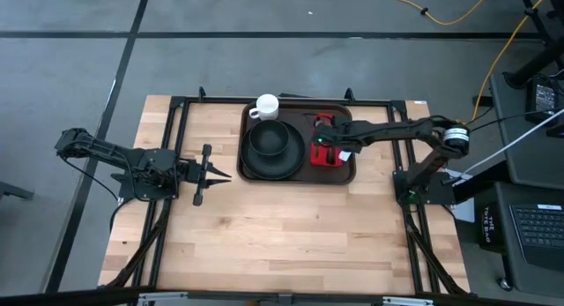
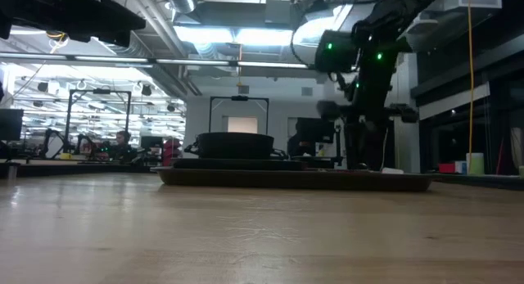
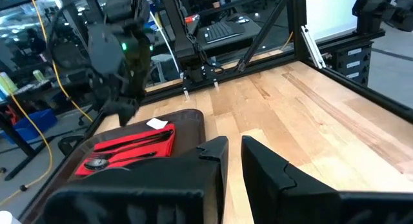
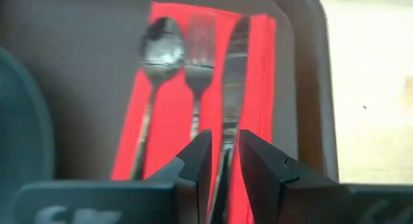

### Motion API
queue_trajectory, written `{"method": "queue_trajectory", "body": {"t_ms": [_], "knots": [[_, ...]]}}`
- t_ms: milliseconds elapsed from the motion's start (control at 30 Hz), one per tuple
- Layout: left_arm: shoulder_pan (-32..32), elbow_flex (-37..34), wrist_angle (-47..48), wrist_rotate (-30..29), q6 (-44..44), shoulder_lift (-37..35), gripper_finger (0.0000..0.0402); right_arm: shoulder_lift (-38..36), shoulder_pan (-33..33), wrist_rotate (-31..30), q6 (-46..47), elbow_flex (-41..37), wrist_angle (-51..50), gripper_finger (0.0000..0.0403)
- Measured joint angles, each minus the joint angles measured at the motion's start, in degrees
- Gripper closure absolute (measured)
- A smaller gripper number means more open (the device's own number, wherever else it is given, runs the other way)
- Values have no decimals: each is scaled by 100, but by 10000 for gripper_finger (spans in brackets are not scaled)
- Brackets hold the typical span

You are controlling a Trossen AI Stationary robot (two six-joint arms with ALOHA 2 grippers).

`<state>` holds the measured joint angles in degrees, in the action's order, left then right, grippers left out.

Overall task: Set up tray
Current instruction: Return to Home Position

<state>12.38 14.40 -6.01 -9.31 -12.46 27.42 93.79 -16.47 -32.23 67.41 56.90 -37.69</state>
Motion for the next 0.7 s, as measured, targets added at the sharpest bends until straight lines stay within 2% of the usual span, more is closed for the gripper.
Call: {"method": "queue_trajectory", "body": {"t_ms": [167, 300, 400, 567, 700], "knots": [[0, 0, -2, -1, 135, -2, 362, -467, 228, 37, -668, 0, 164, 328], [0, 0, -84, 0, 211, 0, 363, -746, 646, -10, -1324, 0, 542, 365], [0, 0, -243, 0, 458, -2, 368, -937, 968, -281, -1882, 0, 843, 395], [0, 0, -278, 11, 719, -26, 383, -1109, 1373, -840, -2419, 0, 1446, 394], [0, 0, -278, 288, 738, -160, 399, -1024, 1629, -947, -2927, 4, 2001, 397]]}}
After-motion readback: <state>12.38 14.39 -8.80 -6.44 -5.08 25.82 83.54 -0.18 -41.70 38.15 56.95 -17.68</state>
